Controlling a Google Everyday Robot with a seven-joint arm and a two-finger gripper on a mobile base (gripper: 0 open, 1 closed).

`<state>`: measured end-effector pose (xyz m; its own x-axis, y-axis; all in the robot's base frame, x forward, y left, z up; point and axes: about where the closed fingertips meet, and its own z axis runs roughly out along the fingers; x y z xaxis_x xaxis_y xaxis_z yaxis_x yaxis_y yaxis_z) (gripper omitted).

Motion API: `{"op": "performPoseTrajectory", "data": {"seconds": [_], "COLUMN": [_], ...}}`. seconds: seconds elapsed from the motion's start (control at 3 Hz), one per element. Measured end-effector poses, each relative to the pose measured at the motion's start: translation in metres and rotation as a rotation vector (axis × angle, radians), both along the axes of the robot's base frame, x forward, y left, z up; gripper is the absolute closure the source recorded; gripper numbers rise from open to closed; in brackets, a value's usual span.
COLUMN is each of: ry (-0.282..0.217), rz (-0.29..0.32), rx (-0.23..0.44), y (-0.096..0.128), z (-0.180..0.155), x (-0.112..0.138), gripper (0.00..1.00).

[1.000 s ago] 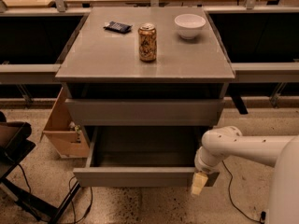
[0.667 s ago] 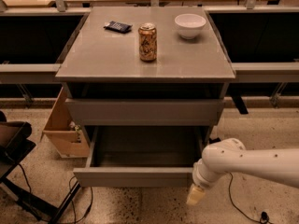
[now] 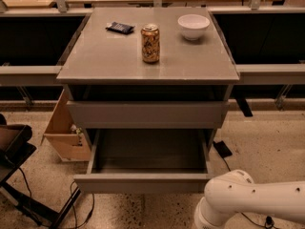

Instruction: Open middle drawer

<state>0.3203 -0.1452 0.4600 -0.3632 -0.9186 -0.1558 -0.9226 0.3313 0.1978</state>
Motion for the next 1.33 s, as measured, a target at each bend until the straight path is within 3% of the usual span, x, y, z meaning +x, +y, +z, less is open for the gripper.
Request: {"op": "performPoseTrajectory", "data": {"seconds": [0.33,0.67,1.0,1.33], "ry": [0.01,-0.091,-0.202,-0.265], "rz": [0.006,0.036,0.095,0.122], "rx": [0.0,-0.04,-0.065,-0.067], "y": [0.0,0.0,0.002,0.004], "z": [-0.002,0.011,0.023,0.017], "x": [-0.007,0.022,0.069,0.116], "gripper": [0.74,0.51,0.28,0.05]}}
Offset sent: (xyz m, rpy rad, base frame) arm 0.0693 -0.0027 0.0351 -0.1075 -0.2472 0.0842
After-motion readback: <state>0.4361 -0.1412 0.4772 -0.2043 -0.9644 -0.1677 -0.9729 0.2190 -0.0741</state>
